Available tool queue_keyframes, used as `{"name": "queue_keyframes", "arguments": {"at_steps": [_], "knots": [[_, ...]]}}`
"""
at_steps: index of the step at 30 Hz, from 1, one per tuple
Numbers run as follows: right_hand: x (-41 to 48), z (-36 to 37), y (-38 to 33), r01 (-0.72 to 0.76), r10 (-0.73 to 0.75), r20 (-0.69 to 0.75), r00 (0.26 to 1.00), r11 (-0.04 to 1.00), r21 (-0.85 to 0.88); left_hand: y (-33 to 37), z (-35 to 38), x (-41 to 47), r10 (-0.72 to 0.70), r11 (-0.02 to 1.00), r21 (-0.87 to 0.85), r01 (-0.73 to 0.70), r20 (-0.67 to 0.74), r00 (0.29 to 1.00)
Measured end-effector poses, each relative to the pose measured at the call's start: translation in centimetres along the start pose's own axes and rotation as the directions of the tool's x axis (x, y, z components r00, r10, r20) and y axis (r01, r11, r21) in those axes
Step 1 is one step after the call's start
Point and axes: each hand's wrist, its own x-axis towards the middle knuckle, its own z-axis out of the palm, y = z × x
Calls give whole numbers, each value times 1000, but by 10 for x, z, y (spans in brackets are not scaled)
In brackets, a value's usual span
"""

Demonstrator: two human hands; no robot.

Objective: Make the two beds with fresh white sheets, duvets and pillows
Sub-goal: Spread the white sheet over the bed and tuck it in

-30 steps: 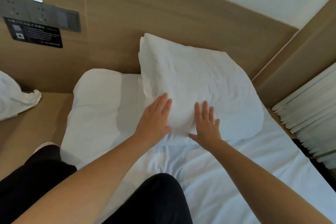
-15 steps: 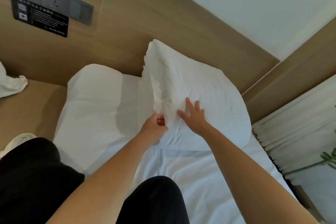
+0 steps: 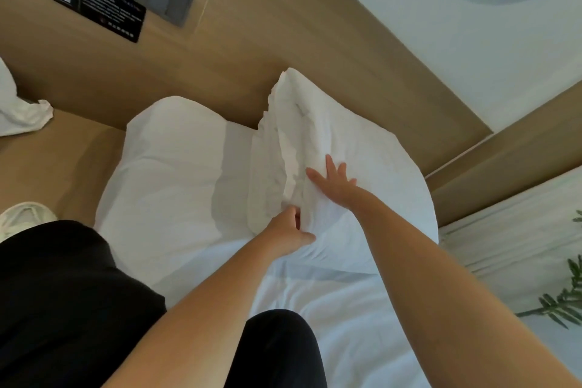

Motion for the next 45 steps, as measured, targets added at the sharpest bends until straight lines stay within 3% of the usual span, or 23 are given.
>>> {"name": "queue_keyframes", "arguments": {"at_steps": [4, 16, 19, 22, 26, 29, 31, 32, 35, 38, 41, 42, 45], "knots": [[0, 15, 1, -17, 17, 23, 1000, 1000, -1, -5, 1, 1, 35, 999, 41, -37, 41, 999], [1, 29, -2, -22, 24, -44, 999, 998, 58, -15, -1, -5, 64, 996, 72, -56, -107, 992], [2, 31, 0, -11, 17, -58, 998, 996, 94, -15, 0, -7, 76, 997, 19, -75, -91, 993], [0, 38, 5, 26, -17, -88, 996, 995, 99, -15, -3, -8, 100, 992, 79, -95, -55, 994], [-20, 55, 34, 153, -107, -251, 962, 973, 173, -20, -7, -9, 85, 990, 117, -82, -20, 996], [-44, 85, 58, 154, -12, -425, 905, 941, 300, -22, -9, -12, 77, 985, 150, -86, 64, 995], [-58, 109, 59, 78, 189, -422, 887, 838, 541, -23, -8, -13, 74, 974, 204, -95, 108, 991], [-61, 118, 55, 24, 308, -360, 880, 730, 683, -23, -8, -14, 83, 969, 225, -107, 113, 990], [-60, 126, 36, -112, 547, -53, 835, 263, 958, -20, -11, -16, 87, 959, 256, -118, 128, 988], [-47, 109, 24, -136, 619, 178, 765, -115, 984, -17, -15, -16, 71, 963, 244, -111, 166, 984], [-37, 93, 27, -168, 568, 409, 714, -427, 888, -17, -14, -17, 71, 961, 251, -114, 176, 982], [-37, 92, 28, -195, 522, 466, 714, -491, 849, -19, -13, -16, 75, 962, 246, -115, 167, 983], [-46, 88, 22, -289, 414, 558, 719, -553, 782, -24, -12, -15, 107, 947, 290, -136, 114, 988]]}}
